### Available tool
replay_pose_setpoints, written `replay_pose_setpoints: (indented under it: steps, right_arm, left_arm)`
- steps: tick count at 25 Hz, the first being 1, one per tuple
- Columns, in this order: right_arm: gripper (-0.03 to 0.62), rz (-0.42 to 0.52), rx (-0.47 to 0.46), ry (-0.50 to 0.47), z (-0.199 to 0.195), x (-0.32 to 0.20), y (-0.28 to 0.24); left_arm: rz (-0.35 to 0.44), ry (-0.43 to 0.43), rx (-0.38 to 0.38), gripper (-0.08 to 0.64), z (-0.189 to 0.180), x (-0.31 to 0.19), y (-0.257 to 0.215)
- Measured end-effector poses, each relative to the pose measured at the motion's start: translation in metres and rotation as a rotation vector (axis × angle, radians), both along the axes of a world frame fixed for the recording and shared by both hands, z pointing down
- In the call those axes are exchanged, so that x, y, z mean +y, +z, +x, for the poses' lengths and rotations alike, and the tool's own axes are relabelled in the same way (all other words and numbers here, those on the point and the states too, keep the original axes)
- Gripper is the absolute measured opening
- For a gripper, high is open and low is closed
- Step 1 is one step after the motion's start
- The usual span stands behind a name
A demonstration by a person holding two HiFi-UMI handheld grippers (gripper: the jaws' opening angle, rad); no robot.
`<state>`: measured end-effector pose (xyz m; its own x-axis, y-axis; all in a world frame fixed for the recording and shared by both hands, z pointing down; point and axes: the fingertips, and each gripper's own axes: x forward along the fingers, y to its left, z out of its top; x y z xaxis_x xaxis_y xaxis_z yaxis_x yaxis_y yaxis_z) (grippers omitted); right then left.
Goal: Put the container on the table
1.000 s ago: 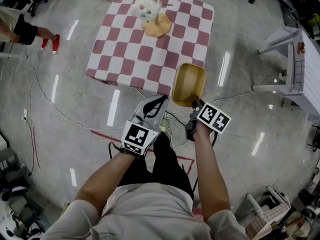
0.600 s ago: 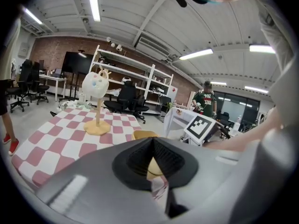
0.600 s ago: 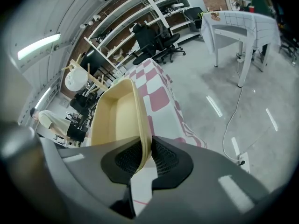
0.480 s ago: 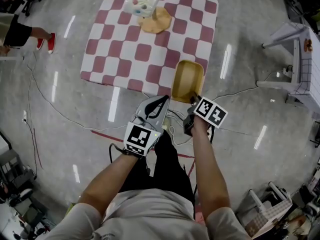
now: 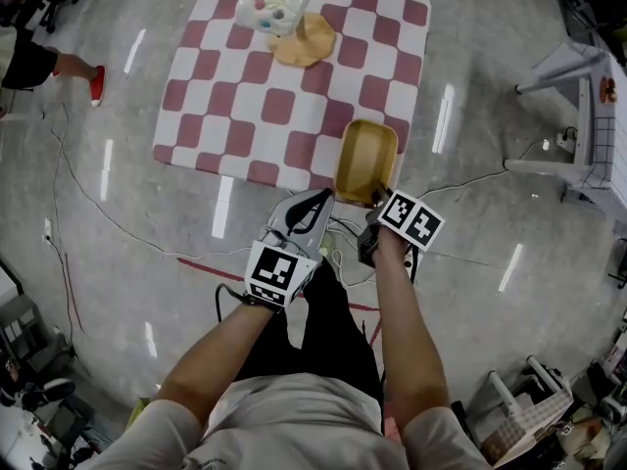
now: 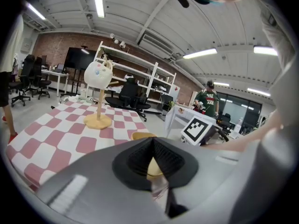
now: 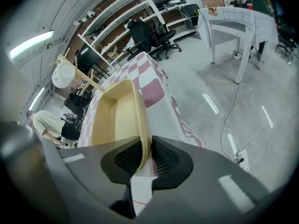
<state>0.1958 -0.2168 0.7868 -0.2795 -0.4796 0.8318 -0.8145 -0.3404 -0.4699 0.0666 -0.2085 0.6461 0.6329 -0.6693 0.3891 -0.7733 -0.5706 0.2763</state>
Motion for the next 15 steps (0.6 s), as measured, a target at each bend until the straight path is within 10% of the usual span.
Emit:
replay_pose_setpoints:
  steps: [15]
  right_arm:
    - [0.054, -0.014, -0.003, 0.018, -0.0008, -0.0068, 0.0099]
  left_arm:
    - [-0.019, -0.016, 0.007, 0.006, -0.0056, -0.0053, 0.0111]
